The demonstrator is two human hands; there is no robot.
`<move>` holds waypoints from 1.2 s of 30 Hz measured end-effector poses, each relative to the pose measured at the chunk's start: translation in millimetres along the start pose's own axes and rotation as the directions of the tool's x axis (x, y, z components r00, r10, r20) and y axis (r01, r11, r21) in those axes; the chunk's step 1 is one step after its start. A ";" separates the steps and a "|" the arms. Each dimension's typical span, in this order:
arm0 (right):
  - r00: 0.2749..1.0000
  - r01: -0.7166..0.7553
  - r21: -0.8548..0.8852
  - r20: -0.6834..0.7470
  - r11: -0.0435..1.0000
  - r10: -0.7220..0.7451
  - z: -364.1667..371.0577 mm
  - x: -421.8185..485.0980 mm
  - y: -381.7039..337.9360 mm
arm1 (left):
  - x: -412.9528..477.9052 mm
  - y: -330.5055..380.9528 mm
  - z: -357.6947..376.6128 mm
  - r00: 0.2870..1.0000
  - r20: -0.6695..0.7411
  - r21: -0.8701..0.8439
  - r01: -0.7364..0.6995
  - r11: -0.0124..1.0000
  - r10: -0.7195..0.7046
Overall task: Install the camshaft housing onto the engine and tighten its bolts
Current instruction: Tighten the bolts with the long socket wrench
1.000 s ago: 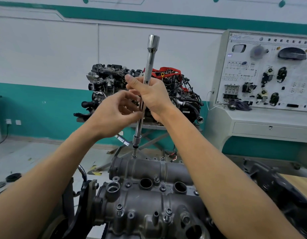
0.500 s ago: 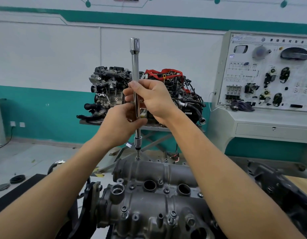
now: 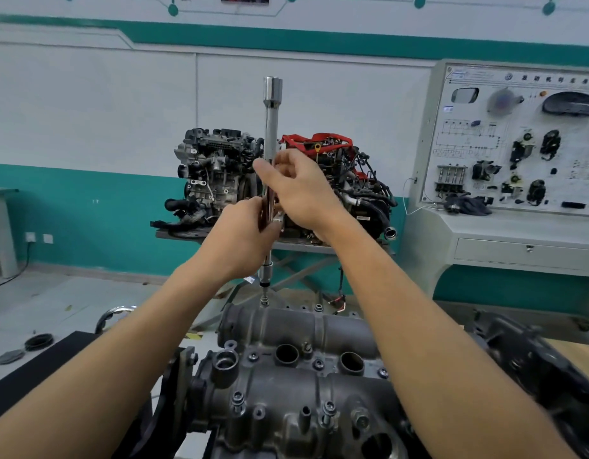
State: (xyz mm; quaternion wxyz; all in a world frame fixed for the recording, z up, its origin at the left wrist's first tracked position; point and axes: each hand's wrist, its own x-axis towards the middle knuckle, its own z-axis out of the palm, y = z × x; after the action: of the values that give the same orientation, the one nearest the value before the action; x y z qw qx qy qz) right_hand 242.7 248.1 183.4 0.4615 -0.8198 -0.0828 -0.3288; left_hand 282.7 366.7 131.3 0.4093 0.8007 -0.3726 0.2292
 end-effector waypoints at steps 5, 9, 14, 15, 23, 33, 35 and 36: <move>0.987 0.075 0.107 0.132 0.991 -0.088 -10.2 -5.6 3.8 | 9.0 7.3 -12.9 0.976 0.220 0.020 0.000 1.000 -0.004; 0.988 0.094 0.033 -0.128 0.995 -0.089 -6.5 -3.9 4.3 | -1.1 8.9 -6.9 0.995 0.097 0.007 0.025 1.000 -0.026; 0.984 0.116 0.041 -0.144 0.992 -0.109 3.3 -10.7 5.7 | -11.4 2.4 2.4 1.000 0.005 -0.032 0.020 0.999 -0.020; 0.994 0.097 0.142 -0.060 0.985 -0.089 1.3 -12.1 5.5 | -10.6 2.5 0.1 0.998 0.050 -0.070 0.028 0.997 -0.024; 0.995 0.079 0.327 0.036 0.942 -0.096 -6.1 -14.9 16.1 | -6.2 2.2 -8.0 0.986 0.166 -0.101 0.029 0.994 -0.012; 0.989 0.095 0.332 -0.135 0.938 -0.053 2.4 -17.5 23.2 | -22.8 -2.8 17.6 0.993 -0.102 -0.114 -0.070 0.991 0.058; 0.999 0.045 0.414 -0.033 0.909 -0.034 -0.7 -19.3 20.6 | -20.8 -3.4 16.2 0.997 -0.027 -0.151 -0.079 0.985 0.076; 0.999 0.017 0.460 0.024 0.888 -0.031 -2.9 -20.3 19.0 | -19.8 -3.7 14.4 0.997 0.007 -0.167 -0.077 0.983 0.080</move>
State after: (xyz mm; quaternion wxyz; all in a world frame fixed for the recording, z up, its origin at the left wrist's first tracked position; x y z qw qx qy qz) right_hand 234.1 238.4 158.6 0.6370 -0.6911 -0.1754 -0.2930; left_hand 274.3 364.3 108.1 0.4629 0.7499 -0.4245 0.2078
